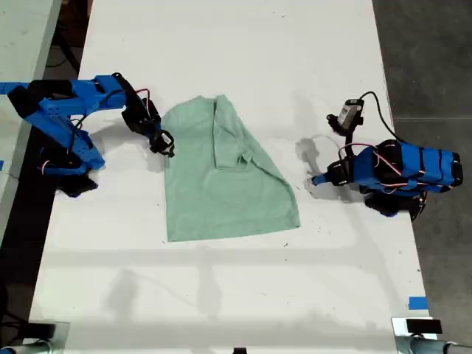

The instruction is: Fold t shirt

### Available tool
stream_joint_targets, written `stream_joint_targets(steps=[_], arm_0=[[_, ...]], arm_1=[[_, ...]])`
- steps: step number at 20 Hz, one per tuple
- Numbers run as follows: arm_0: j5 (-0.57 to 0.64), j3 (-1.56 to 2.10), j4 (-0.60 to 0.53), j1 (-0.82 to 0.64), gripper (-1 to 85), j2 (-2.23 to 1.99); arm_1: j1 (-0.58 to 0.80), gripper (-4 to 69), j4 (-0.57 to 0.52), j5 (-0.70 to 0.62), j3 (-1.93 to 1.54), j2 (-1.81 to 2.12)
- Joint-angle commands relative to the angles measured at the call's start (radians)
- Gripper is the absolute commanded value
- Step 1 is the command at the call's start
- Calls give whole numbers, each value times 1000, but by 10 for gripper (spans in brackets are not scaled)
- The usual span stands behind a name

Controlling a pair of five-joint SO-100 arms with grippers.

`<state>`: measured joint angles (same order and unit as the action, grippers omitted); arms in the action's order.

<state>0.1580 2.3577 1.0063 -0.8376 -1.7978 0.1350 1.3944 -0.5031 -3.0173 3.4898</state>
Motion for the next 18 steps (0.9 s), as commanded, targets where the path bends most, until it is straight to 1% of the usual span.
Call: stream_joint_targets(steps=[1, 3, 5, 6, 10, 12, 13, 14, 15, 16, 18], arm_0=[[-38, -129, 127, 46, -2, -46], [-77, -354, 296, 101, -2, -46], [-94, -703, 497, 161, -2, 92], [-81, -891, 566, 186, -2, 196], [-12, -1391, 566, 298, -2, 611], [29, -1396, 463, 357, 1, 733], [51, -1396, 430, 387, 59, 782], [77, -1396, 400, 413, 200, 819], [83, -1394, 397, 425, 238, 845], [95, -1394, 402, 428, 248, 853], [107, -1393, 453, 416, 247, 804]], arm_1=[[-18, 14, -11, -15, -72, 15], [-17, 14, -11, -15, -72, 15], [-17, 14, -11, -15, -72, 15], [-17, 14, -11, -15, -72, 15], [-18, 14, -11, -15, -72, 15], [-18, 14, -11, -18, -72, 15], [-18, 14, -11, -20, -72, 15], [-18, 14, -11, -20, -72, 15], [-18, 14, -11, -21, -72, 15], [-18, 14, -11, -21, -72, 15], [-18, 14, -11, -20, -72, 15]])
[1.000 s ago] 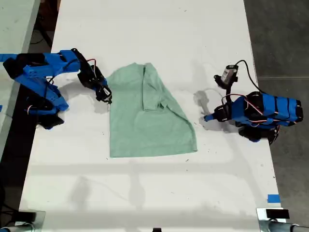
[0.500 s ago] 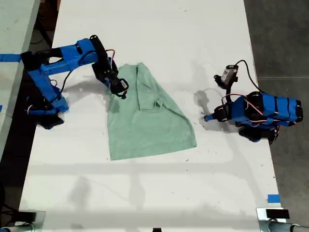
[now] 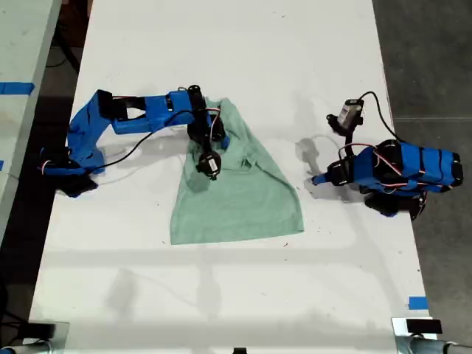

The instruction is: Fold t shirt

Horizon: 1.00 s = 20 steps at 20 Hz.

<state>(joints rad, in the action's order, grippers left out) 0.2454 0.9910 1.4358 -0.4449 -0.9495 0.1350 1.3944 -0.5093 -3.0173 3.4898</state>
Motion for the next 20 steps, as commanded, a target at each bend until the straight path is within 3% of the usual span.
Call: stream_joint_targets(steps=[1, 3, 7, 11, 13, 15, 18, 20], arm_0=[[25, -25, 61, 12, 242, -106], [25, -2, 126, -17, 225, -291], [-2, 178, 141, -98, 189, -808], [-95, 669, 137, -229, 172, -1440], [-179, 966, 107, -239, 120, -1782], [-298, 1279, 12, -117, 71, -2028], [-380, 1838, -313, 71, 33, -2359], [-403, 2132, -376, 120, 25, -2640]], arm_1=[[-20, 14, -11, -14, -72, 15], [-18, 14, -11, -14, -72, 15], [-18, 14, -11, -14, -72, 15], [-18, 14, -11, -14, -72, 15], [-17, 14, -11, -14, -72, 15], [-14, 14, -11, -14, -72, 15], [-14, 14, -11, -11, -72, 15], [-15, 14, -11, -9, -72, 15]])
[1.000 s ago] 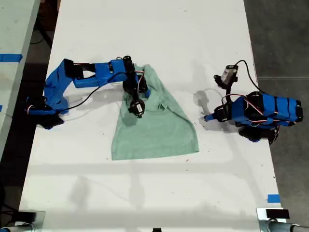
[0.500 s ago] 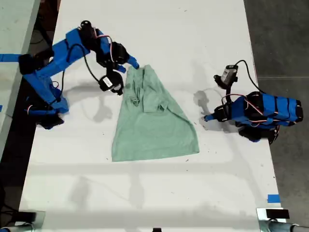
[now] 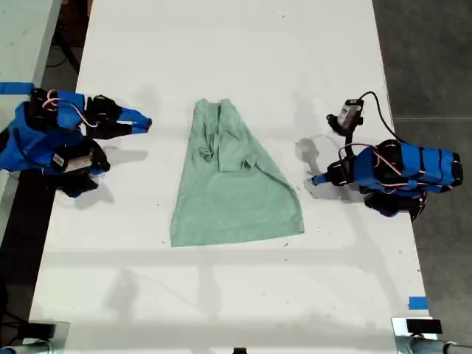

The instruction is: Fold t shirt

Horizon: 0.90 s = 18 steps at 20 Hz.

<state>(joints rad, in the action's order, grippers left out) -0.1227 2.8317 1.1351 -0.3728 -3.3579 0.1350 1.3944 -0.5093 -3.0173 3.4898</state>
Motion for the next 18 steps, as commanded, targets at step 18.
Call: stream_joint_targets(steps=[18], arm_0=[[-55, 460, -109, 57, -2, -219]], arm_1=[[-20, 14, -11, -3, -72, 15]])
